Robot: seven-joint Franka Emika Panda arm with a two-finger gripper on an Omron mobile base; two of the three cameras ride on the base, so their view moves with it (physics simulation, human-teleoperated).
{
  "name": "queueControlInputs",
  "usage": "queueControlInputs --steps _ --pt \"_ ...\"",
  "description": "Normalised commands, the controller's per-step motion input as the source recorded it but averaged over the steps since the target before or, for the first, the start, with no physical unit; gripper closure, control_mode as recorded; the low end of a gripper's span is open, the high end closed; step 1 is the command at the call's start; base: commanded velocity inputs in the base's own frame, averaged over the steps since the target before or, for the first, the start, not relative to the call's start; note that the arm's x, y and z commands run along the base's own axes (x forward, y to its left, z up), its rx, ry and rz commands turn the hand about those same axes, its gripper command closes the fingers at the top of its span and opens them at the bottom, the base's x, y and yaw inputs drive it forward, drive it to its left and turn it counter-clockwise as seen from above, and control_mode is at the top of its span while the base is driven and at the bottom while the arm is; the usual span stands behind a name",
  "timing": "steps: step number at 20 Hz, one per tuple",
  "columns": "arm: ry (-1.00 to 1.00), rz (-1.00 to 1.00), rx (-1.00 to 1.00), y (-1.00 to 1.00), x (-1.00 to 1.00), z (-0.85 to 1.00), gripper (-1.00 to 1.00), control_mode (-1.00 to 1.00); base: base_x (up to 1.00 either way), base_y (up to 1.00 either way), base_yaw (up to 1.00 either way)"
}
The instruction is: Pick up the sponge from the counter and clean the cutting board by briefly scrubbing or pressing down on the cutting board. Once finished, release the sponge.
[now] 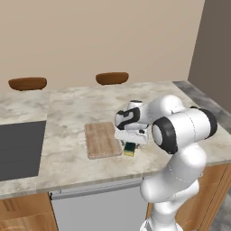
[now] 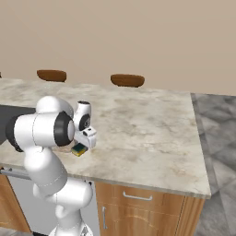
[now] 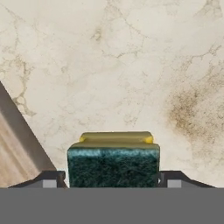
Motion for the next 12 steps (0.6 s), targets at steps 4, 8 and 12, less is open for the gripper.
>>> queueControlInputs --steps 4,8,12 --pt "0.00 0.00 0.00 0.00 -0.23 -0.28 1.00 -1.00 0.00 0.00 0.00" --pt "0.00 0.00 0.00 0.00 -0.21 -0.47 1.00 -1.00 0.00 0.00 0.00" --pt "-0.08 0.00 0.00 0.00 -0.46 0.22 1.00 -1.00 0.00 0.00 0.00"
